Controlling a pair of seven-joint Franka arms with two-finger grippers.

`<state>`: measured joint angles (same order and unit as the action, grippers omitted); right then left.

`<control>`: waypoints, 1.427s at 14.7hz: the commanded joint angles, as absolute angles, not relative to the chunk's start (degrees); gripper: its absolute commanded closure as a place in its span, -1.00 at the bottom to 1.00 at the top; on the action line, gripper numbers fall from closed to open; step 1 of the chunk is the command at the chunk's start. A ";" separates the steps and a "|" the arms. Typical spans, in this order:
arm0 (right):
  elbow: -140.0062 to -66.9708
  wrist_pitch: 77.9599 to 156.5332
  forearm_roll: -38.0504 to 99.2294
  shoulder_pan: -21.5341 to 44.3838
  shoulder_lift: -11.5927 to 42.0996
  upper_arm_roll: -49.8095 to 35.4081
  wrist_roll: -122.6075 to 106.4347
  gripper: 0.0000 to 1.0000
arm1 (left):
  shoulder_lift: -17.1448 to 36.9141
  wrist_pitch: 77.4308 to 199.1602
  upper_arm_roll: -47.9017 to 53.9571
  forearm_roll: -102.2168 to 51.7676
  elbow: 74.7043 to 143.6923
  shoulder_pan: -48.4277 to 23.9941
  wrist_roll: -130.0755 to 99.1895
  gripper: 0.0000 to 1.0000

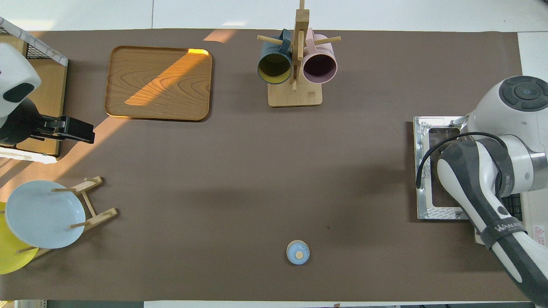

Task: Put corn in oven
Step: 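Insert the corn into the oven and open the right gripper, then push the oven door shut with the right gripper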

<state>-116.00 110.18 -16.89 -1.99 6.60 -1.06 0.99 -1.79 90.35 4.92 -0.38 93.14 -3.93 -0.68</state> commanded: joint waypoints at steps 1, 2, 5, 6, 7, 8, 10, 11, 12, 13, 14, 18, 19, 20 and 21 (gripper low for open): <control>-116.55 110.74 -16.70 -2.37 5.89 -2.02 -0.09 0.45 | -2.29 89.12 5.27 -1.05 92.72 -3.34 -0.44 -1.00; -115.93 110.57 -15.66 -2.37 6.15 -2.11 -0.09 0.42 | -2.37 89.12 5.27 -1.05 92.81 -3.34 -0.44 -1.00; -113.74 109.78 -14.59 -0.80 6.85 -2.28 -0.09 0.43 | -2.64 89.65 5.27 -1.05 93.34 -3.34 -0.88 -1.00; -113.47 110.30 -14.42 -0.01 7.03 -2.29 0.70 0.46 | -2.81 89.65 5.27 -0.97 93.34 -3.34 -0.88 -1.00; -113.55 111.35 -13.02 0.52 7.21 -2.29 2.62 0.55 | -2.81 89.65 5.36 -0.97 93.43 -3.34 -0.88 -1.00; -113.99 113.27 -11.09 1.66 7.29 -2.29 4.29 0.80 | -2.81 89.74 5.27 -0.97 93.43 -3.25 -0.88 -1.00; -114.61 115.92 -10.55 4.38 8.60 -2.29 8.06 1.00 | -2.81 89.65 5.27 -0.97 93.43 -3.16 -0.88 -1.00; -114.70 116.88 -10.55 5.00 9.66 -2.29 10.44 1.00 | -2.73 89.65 5.19 -0.97 93.43 -2.99 -0.88 -1.00; -114.96 118.37 -10.46 5.62 10.62 -2.29 12.11 1.00 | -2.81 89.56 5.19 -0.97 93.34 -2.90 -0.88 -1.00; -116.09 119.69 -10.55 5.89 10.98 -2.29 12.39 1.00 | -2.81 89.30 5.19 -0.97 93.43 -2.81 -0.79 -1.00; -116.97 120.84 -10.46 5.80 10.99 -2.29 12.39 1.00 | -2.81 89.30 5.19 -0.97 93.43 -2.64 -0.79 -1.00; -121.54 124.27 -10.46 5.36 10.29 -2.29 12.48 1.00 | -2.81 89.30 5.10 -0.97 93.43 -2.46 -0.79 -1.00; -122.51 125.23 -10.46 5.36 10.11 -2.20 12.48 1.00 | -2.81 89.30 5.10 -0.97 93.43 -2.46 -0.88 -1.00; -123.30 125.51 -10.46 5.27 9.76 -2.20 12.57 1.00 | -2.81 89.30 5.10 -0.97 93.43 -2.46 -0.79 -1.00; -124.01 125.77 -10.55 5.01 9.58 -2.11 12.74 1.00 | -2.81 89.30 5.10 -0.97 93.43 -2.46 -0.88 -1.00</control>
<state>-120.74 124.04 -11.29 5.93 11.78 -1.85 12.10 -1.79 90.14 4.76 -0.40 92.96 -3.23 -0.74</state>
